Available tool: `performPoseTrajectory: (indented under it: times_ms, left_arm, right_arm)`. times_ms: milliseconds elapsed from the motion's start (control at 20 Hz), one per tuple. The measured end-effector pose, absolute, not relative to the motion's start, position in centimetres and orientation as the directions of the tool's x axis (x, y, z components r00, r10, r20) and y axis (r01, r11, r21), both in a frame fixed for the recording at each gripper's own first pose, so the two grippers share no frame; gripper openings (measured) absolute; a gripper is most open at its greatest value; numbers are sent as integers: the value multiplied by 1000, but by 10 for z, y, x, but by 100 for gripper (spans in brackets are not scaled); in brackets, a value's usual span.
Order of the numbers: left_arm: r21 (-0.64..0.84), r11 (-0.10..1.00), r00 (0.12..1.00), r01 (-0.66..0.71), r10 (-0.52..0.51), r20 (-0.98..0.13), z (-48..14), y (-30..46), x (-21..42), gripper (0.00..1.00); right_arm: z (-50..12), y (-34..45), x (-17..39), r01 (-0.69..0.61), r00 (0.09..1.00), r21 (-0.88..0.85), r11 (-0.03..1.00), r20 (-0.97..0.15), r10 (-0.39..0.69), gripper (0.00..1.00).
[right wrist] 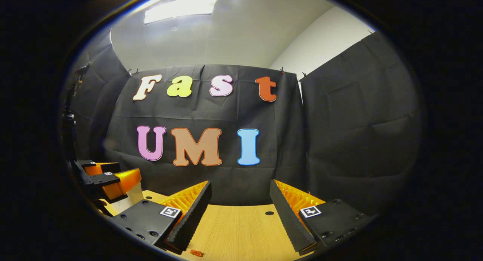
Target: Press the lid of the desktop garbage bin to open it, pick up the crumpled paper on the desktop and throw it into the bin, then pick up the pop can on the desktop and drop it into the bin, and finally close the garbage bin lid.
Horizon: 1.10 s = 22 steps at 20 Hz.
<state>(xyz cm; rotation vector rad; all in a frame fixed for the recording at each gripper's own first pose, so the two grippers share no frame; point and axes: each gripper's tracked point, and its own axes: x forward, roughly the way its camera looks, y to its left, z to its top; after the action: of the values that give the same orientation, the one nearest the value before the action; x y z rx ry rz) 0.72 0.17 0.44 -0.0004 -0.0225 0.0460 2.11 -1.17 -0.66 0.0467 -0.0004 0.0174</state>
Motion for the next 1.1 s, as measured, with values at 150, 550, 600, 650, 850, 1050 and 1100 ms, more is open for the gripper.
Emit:
performPoseTrajectory:
  times_ms: [150, 550, 600, 650, 850, 1050, 1100]
  left_arm:
    - [5, 999, 998, -54, 54, 28, 7, 2, 6, 93]
    - [20, 998, 997, -67, 66, 36, 11, 2, -3, 93]
    - [20, 997, 997, -69, 69, 35, 11, 2, -4, 93]
    - [19, 997, 997, -71, 70, 35, 12, 3, -5, 93]
    - [22, 997, 997, -77, 76, 34, 12, 5, -8, 93]
    - [24, 997, 997, -79, 78, 24, 9, 7, -10, 93]
    - [25, 996, 996, -83, 82, 23, 10, 8, -10, 93]
  right_arm:
    - [-8, -17, 23, -16, 1000, 56, 998, 0, 16, 98]
    - [-11, -23, 19, -16, 1000, 61, 998, 1, 16, 98]
    - [-11, -23, 17, -18, 1000, 61, 998, 1, 18, 98]
    - [-10, -22, 16, -21, 1000, 60, 998, 3, 20, 98]
    - [-10, -19, 14, -27, 1000, 54, 998, 5, 27, 98]
    - [-12, -18, 11, -31, 1000, 52, 998, 0, 31, 98]
    - [-12, -18, 12, -31, 1000, 50, 998, -1, 31, 98]
